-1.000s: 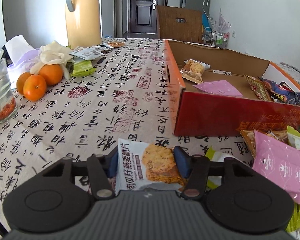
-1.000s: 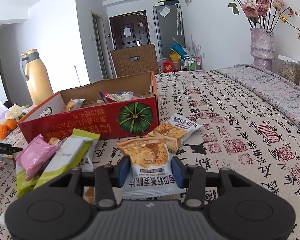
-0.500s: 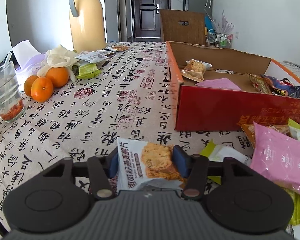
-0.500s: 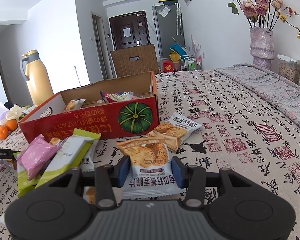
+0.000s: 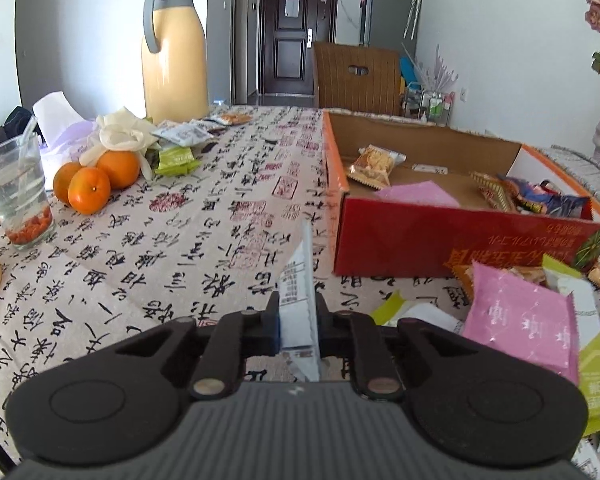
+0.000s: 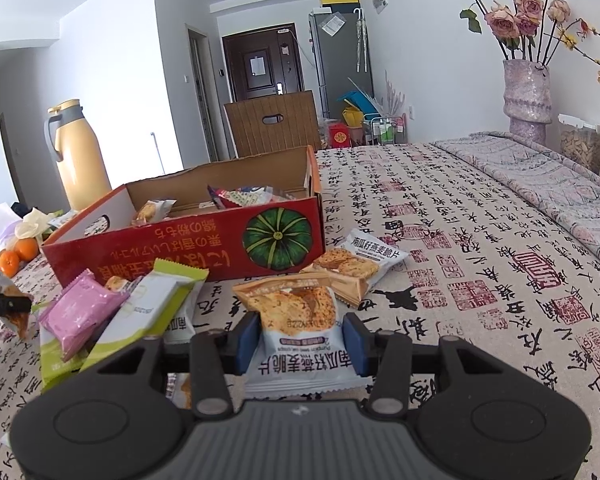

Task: Organize snacks
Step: 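Carry both cracker packets into the box and open both grippers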

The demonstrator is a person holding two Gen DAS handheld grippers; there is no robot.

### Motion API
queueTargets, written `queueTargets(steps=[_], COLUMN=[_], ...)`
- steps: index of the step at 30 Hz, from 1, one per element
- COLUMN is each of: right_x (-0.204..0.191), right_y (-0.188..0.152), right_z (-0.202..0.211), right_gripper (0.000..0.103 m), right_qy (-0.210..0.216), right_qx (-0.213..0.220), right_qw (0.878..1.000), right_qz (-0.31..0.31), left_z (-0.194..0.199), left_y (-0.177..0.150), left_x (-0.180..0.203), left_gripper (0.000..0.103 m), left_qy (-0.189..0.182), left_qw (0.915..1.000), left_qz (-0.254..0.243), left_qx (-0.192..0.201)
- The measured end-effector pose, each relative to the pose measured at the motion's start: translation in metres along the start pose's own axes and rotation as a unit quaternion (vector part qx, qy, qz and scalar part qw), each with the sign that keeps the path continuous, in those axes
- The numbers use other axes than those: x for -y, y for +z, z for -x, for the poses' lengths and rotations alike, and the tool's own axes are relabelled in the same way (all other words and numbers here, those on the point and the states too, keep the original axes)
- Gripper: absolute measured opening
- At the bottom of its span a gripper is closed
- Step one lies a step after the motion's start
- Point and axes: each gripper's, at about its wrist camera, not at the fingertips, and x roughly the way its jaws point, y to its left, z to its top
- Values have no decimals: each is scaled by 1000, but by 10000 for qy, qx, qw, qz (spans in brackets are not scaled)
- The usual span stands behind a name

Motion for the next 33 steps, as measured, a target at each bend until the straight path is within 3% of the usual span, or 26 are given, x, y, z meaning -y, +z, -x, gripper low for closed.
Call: queueTargets(steps=[13,20,33], right_x=[-2,-10,-40], right_y=[3,14,78], right_z=[1,7,-7], right_gripper=[45,45,45], right_qy=[21,140,401], right_qx=[43,303,936], right_qw=[10000,9993,9937], right_qz=[22,143,468], left_z=[27,44,37], left_y=[10,30,75], left_x=[-11,4,46], left_gripper=[14,14,14], left_qy=[-96,-270,-678], left_qw=[9990,9967,9912], left_qz=[207,142,82], left_qx=[385,749,1131])
